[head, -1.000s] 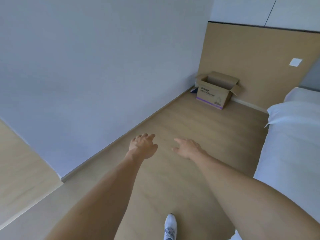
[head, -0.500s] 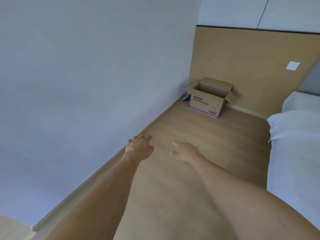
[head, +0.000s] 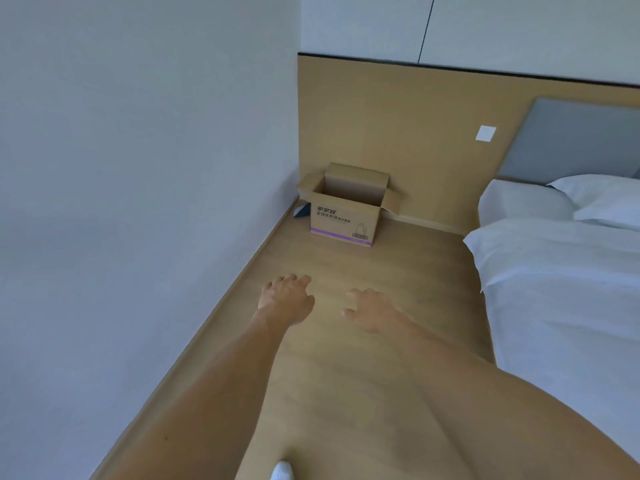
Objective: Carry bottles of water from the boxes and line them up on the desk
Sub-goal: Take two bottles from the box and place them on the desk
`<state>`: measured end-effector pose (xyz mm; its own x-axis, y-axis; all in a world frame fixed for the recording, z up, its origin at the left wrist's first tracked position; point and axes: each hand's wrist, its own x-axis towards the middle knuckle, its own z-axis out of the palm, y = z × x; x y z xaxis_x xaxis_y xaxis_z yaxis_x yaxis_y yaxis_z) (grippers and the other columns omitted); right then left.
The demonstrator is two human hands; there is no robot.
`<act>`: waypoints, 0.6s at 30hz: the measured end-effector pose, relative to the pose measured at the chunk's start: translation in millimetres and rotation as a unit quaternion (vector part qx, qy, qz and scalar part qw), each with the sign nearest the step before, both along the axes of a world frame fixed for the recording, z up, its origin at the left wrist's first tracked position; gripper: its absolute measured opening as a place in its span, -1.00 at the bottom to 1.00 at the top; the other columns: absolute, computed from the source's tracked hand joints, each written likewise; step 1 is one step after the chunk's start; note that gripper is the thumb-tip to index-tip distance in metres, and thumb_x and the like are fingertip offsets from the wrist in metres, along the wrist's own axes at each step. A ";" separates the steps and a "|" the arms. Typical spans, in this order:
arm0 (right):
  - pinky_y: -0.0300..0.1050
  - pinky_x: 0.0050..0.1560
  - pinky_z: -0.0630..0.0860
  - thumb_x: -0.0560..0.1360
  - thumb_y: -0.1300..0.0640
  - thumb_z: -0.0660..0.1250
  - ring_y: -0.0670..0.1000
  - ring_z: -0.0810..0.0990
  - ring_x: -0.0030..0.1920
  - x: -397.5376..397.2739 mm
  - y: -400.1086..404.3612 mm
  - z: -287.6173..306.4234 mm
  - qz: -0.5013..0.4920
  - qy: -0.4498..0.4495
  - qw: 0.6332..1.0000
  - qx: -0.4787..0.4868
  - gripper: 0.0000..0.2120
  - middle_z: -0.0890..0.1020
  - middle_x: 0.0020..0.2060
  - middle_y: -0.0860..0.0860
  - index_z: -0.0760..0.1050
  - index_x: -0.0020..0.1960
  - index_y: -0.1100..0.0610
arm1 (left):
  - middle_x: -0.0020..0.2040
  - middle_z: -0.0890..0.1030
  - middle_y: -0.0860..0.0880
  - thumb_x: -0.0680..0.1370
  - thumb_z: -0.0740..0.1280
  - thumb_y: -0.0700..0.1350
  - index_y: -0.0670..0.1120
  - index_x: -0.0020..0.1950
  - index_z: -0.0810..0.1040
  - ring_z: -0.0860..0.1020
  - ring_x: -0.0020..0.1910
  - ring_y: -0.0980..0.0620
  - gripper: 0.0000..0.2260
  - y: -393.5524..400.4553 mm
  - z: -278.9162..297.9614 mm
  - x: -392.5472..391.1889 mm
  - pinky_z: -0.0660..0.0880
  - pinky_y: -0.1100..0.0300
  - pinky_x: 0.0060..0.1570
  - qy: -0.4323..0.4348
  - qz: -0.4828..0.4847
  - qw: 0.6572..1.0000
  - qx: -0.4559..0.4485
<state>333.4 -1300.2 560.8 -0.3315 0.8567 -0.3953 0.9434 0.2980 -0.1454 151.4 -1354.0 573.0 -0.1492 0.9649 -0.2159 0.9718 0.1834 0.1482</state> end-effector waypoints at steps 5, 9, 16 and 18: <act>0.06 0.34 0.40 0.58 -0.20 0.18 0.18 0.40 0.41 -23.5 79.5 19.0 -0.057 0.013 0.998 0.005 -0.45 0.43 0.42 0.12 0.26 0.53 -0.07 | 0.38 0.47 -0.08 0.65 0.13 0.01 -0.01 0.50 0.34 0.43 0.34 -0.15 -0.59 105.9 16.5 -39.5 0.36 -0.04 0.31 0.002 -0.047 0.999 0.013; 0.09 0.39 0.38 0.61 -0.19 0.14 0.20 0.36 0.44 -34.5 134.9 23.6 -0.073 0.003 0.997 0.006 -0.45 0.35 0.48 0.11 0.20 0.55 -0.08 | 0.36 0.48 -0.12 0.64 0.15 0.03 -0.04 0.46 0.35 0.44 0.31 -0.17 -0.61 169.4 19.4 -50.5 0.37 -0.05 0.27 -0.004 -0.083 0.997 0.002; 0.10 0.40 0.36 0.60 -0.21 0.13 0.18 0.35 0.45 -57.1 230.9 17.1 -0.100 0.000 0.995 -0.003 -0.43 0.36 0.48 0.10 0.19 0.56 -0.08 | 0.40 0.46 -0.10 0.63 0.16 0.04 -0.01 0.50 0.33 0.43 0.34 -0.16 -0.57 273.1 2.4 -73.1 0.37 -0.07 0.29 -0.011 -0.107 0.994 -0.014; 0.11 0.41 0.35 0.59 -0.22 0.14 0.18 0.33 0.46 -67.5 263.0 12.8 -0.110 0.017 0.994 -0.006 -0.43 0.34 0.49 0.10 0.19 0.56 -0.09 | 0.40 0.46 -0.10 0.63 0.16 0.04 0.02 0.51 0.32 0.42 0.34 -0.16 -0.56 305.4 -0.3 -83.5 0.37 -0.07 0.29 -0.016 -0.106 0.994 -0.012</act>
<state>265.9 -1037.3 573.6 -0.1508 0.9051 -0.3975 0.9798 0.0836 -0.1815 68.0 -1048.6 572.7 0.0638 0.9683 -0.2414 0.9837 -0.0203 0.1786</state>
